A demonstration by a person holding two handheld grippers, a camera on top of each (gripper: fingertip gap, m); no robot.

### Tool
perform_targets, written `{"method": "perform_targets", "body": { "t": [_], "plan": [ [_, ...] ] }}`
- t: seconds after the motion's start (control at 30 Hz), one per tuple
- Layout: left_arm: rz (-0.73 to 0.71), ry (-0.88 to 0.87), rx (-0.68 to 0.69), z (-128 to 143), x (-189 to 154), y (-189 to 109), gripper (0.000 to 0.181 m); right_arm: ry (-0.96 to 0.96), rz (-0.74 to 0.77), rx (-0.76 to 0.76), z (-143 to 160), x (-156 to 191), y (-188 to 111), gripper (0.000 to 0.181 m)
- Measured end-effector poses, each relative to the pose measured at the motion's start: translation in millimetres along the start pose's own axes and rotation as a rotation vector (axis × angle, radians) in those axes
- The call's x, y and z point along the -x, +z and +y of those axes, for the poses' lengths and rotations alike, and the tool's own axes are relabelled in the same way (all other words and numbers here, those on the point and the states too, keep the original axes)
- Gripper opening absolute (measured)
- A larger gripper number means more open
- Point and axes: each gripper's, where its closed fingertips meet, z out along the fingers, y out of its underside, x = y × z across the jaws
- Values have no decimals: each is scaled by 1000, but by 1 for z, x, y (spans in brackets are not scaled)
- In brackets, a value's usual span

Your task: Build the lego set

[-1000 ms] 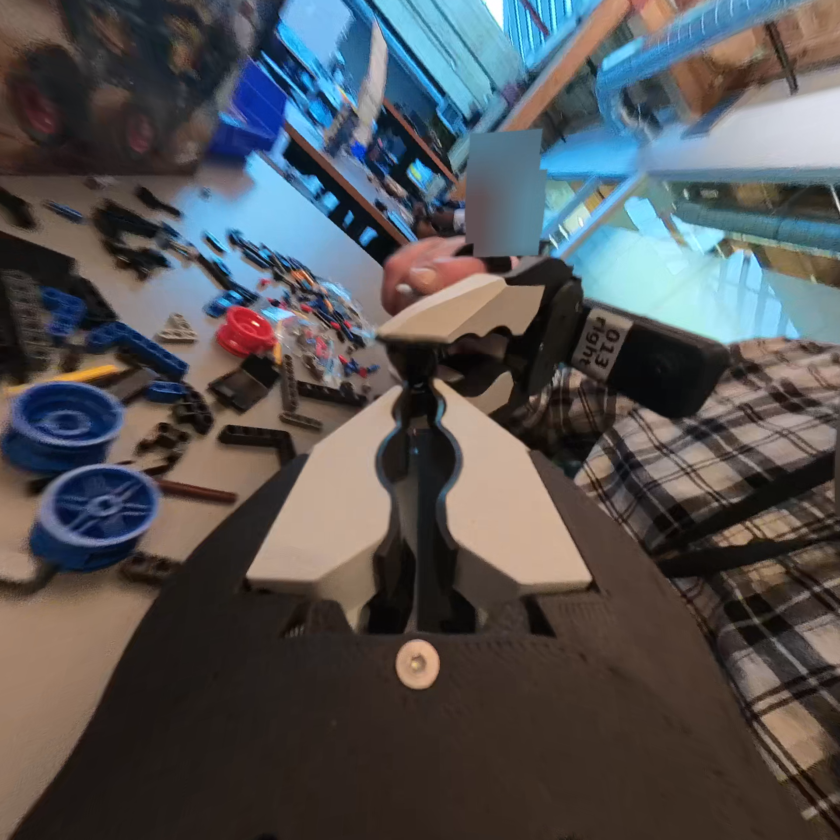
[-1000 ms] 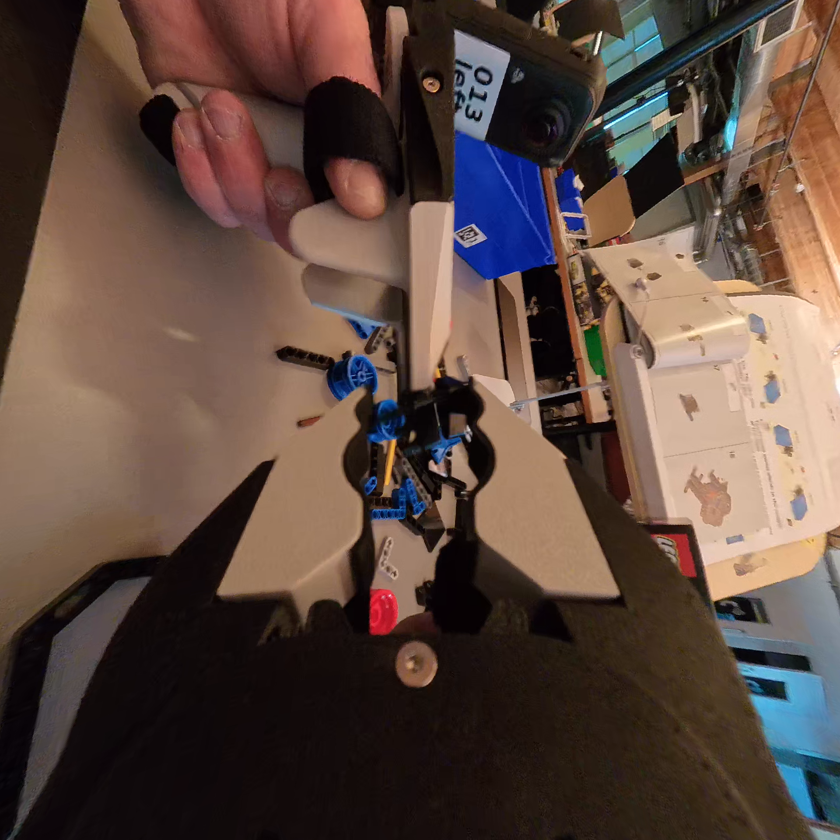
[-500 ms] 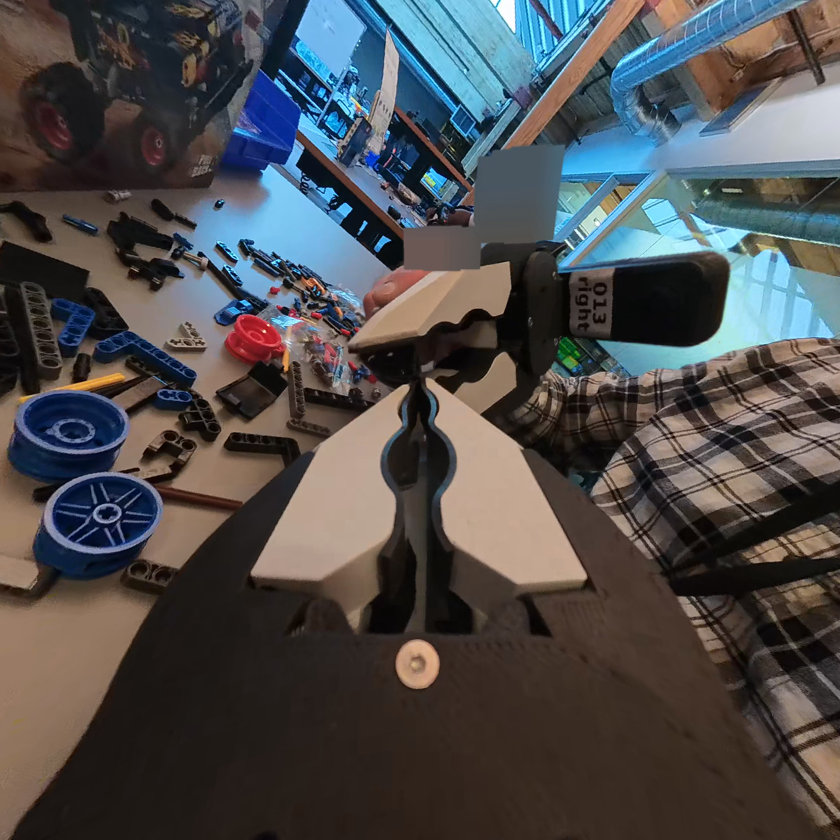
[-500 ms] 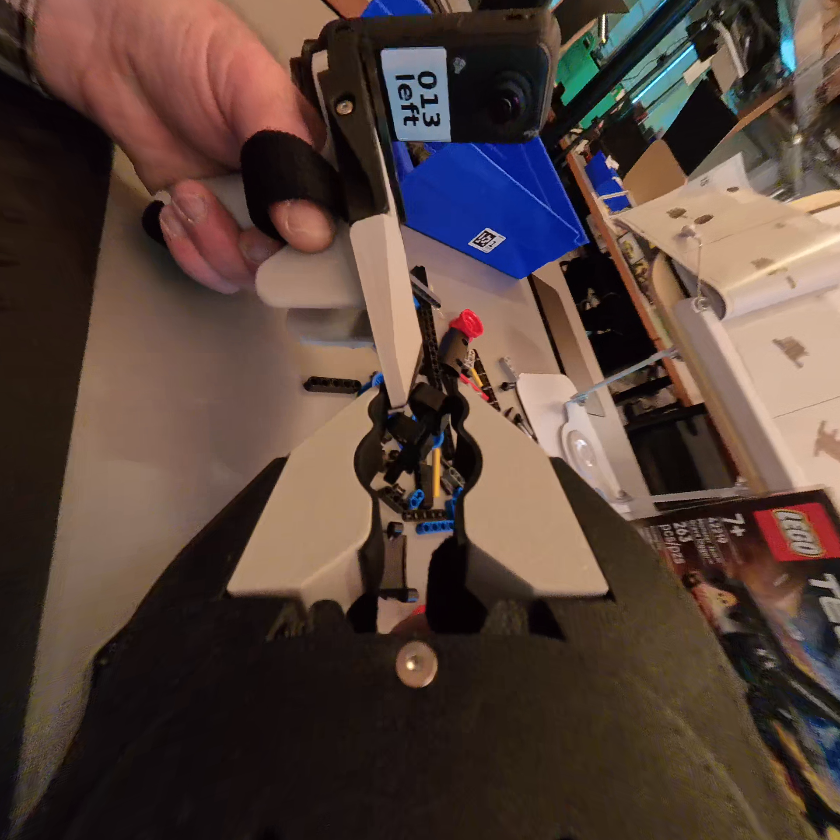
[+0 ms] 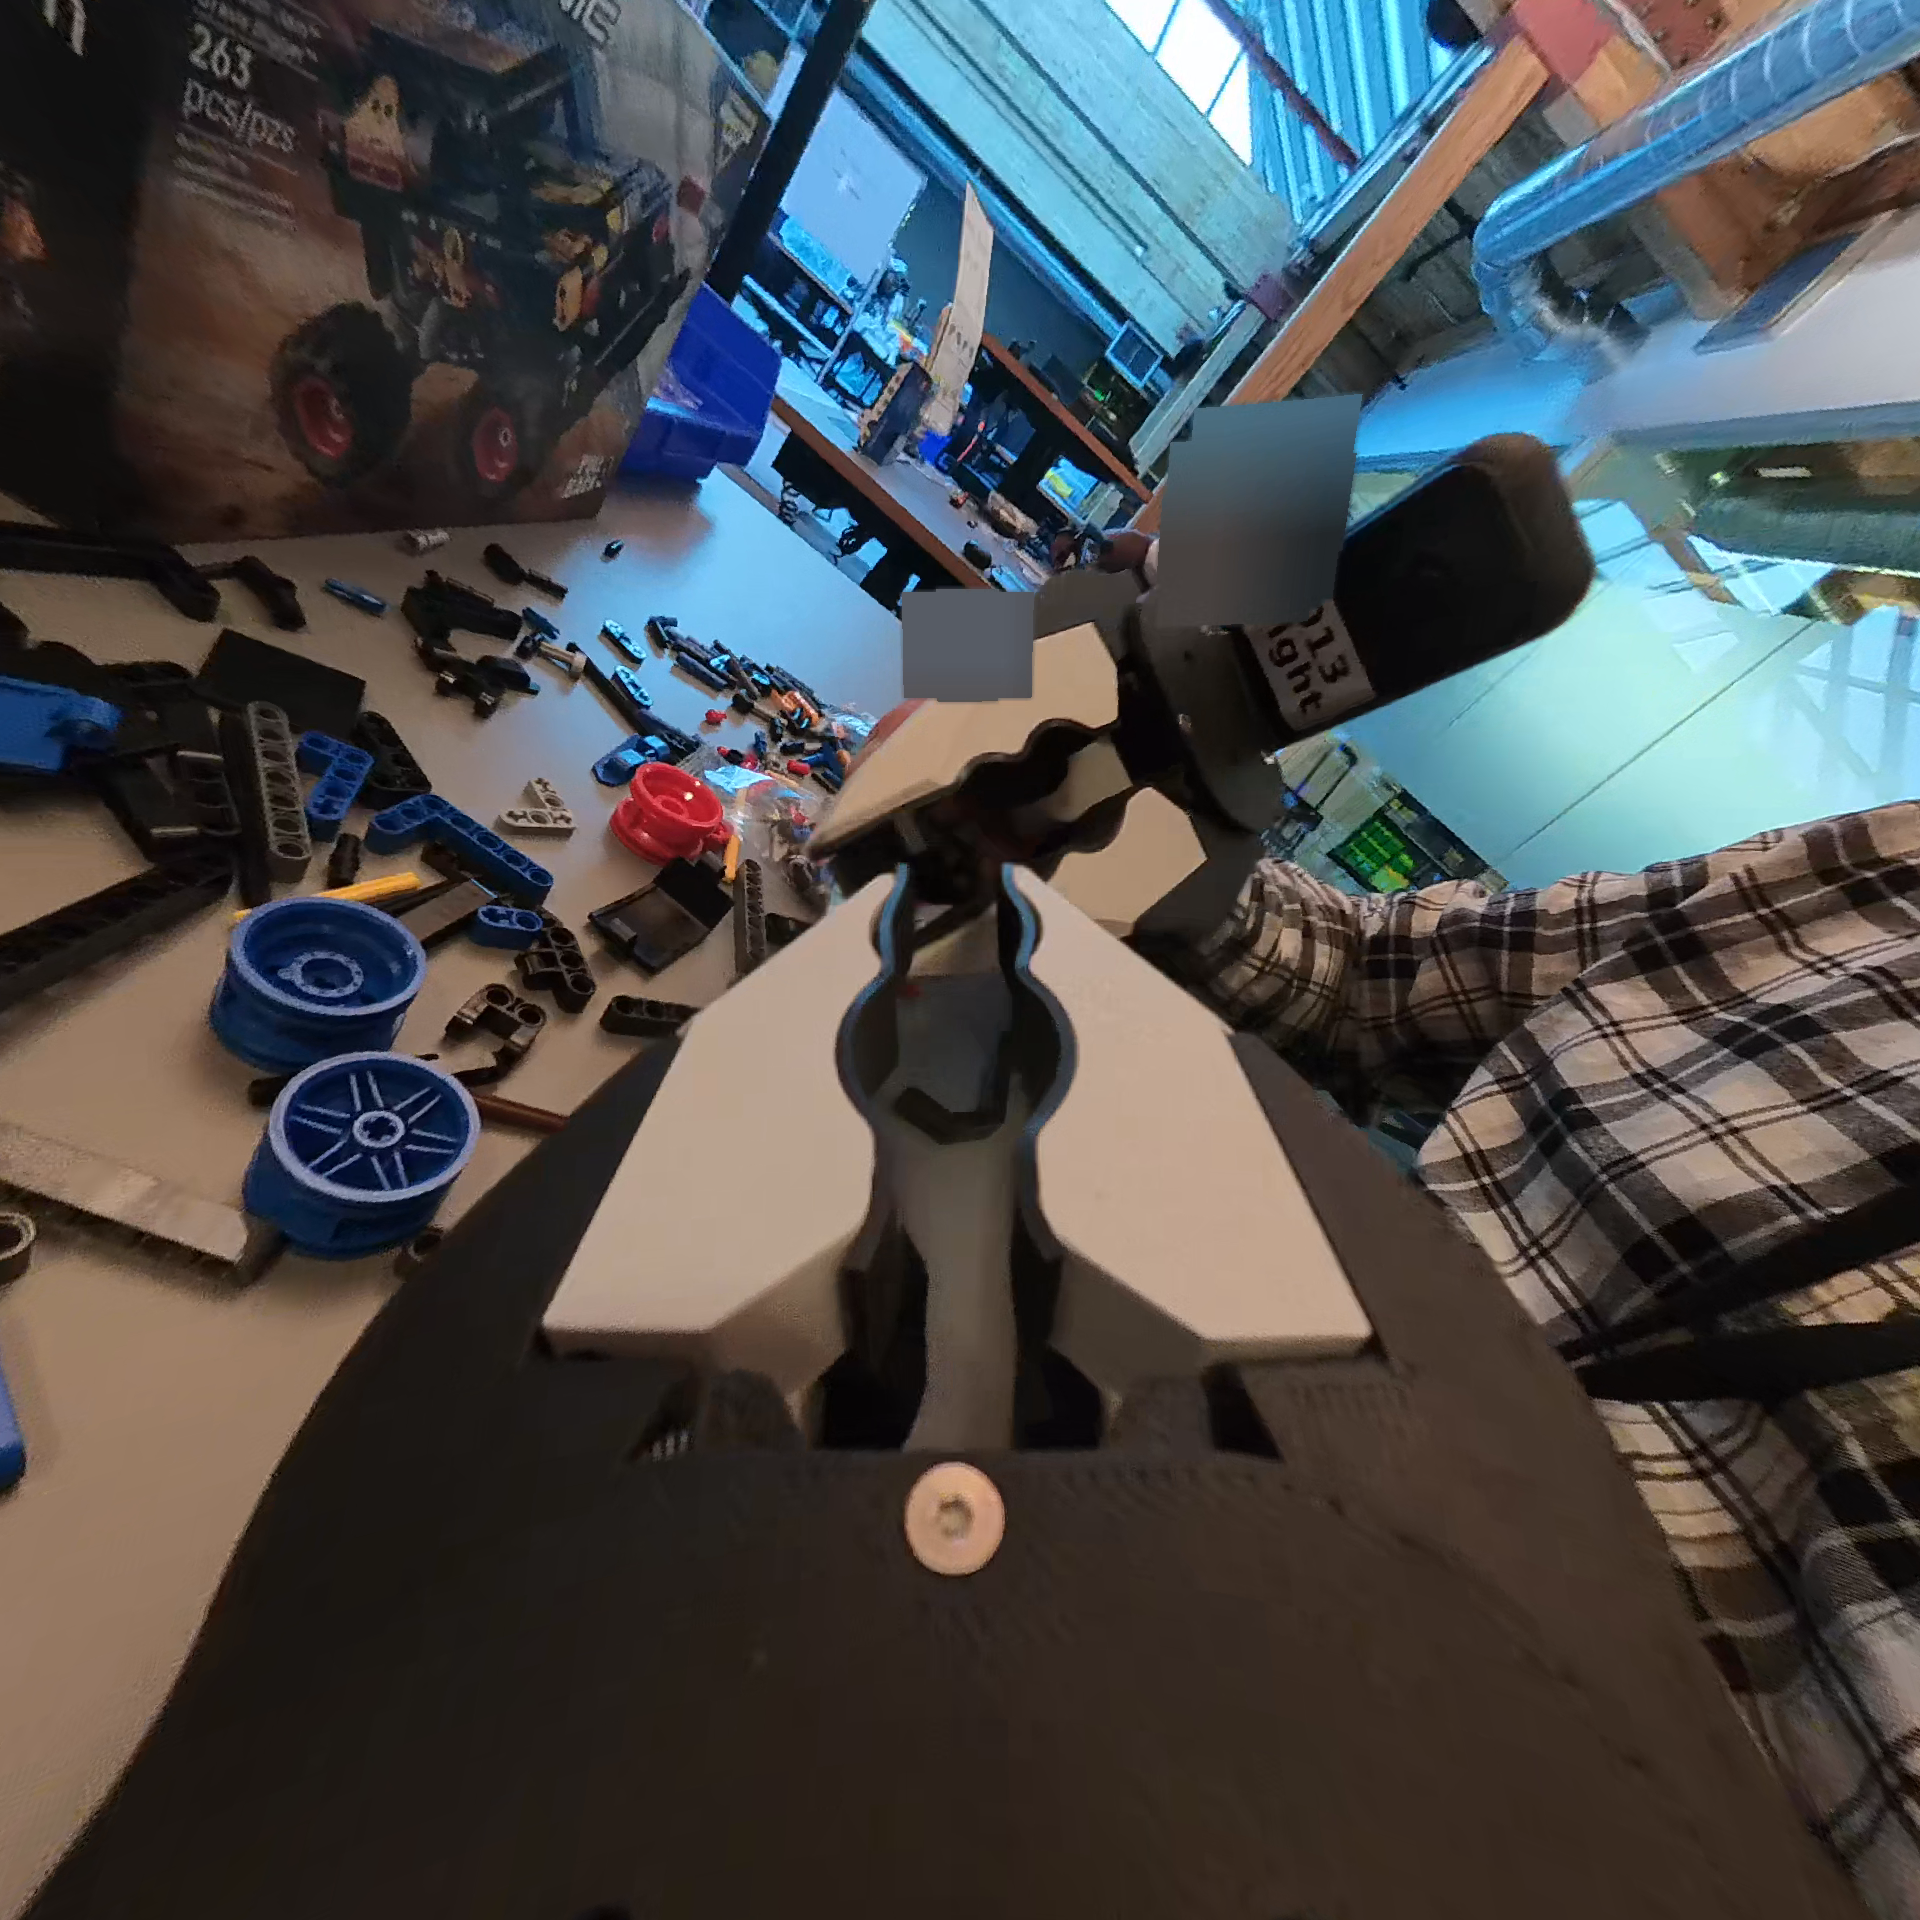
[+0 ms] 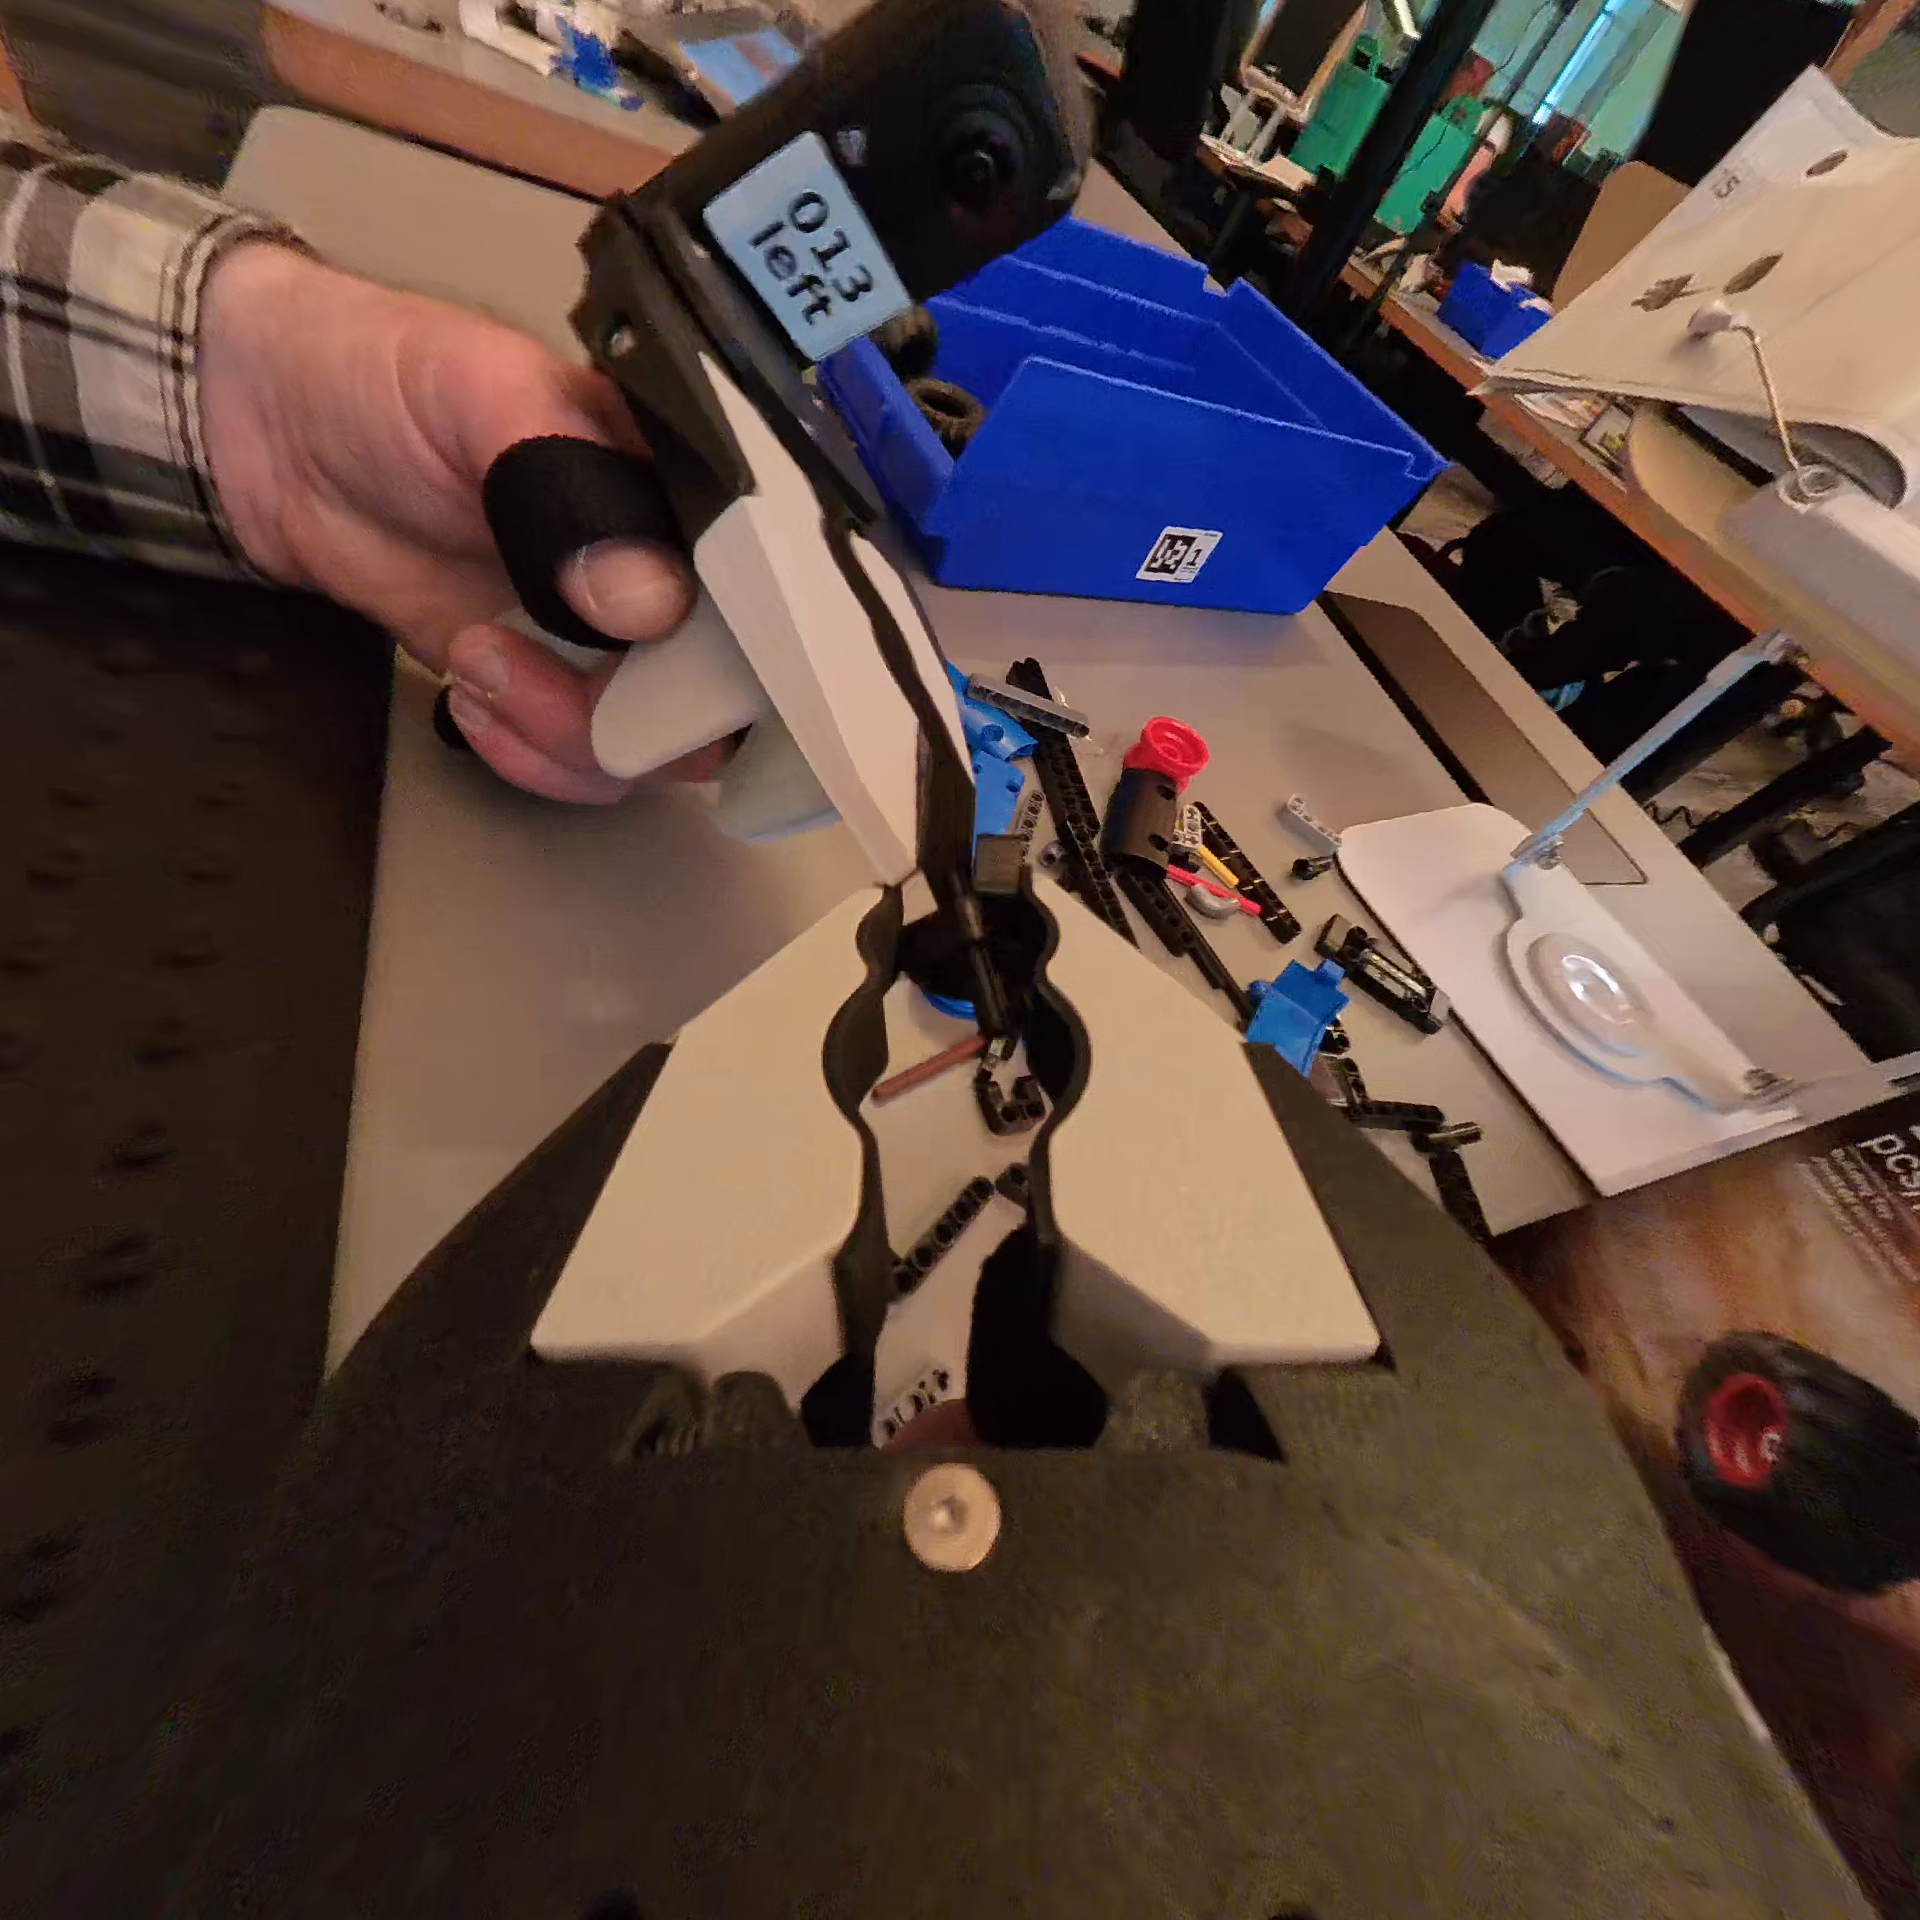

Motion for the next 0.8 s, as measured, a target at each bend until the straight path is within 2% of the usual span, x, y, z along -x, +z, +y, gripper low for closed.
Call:
{"method": "perform_targets", "body": {
  "t": [0.23, 0.33, 0.4, 0.53, 0.57, 0.7, 0.8],
  "plan": [
    [-10, 10, -4, -1, 1, -2, 12, 53, -25, -2, 3, 0, 1, 19],
    [-36, 43, -53, -12, 3, -13, 16, 96, -52, -15, 3, 0, -1, 19],
    [-104, 117, -44, -14, 9, -18, 17, 120, -84, -19, 3, 3, 0, 19],
    [-203, 313, 98, 6, 15, -14, 17, 188, -141, -51, -3, 7, -2, 19],
    [-216, 350, 109, 8, 15, -12, 12, 198, -150, -45, -1, 7, -2, 18],
    [-261, 484, 130, 8, 14, -9, 14, 263, -220, -39, -1, 13, -2, 19],
    [-271, 490, 144, 10, 16, -10, 16, 244, -233, -28, 0, 17, -1, 19]
  ]
}}
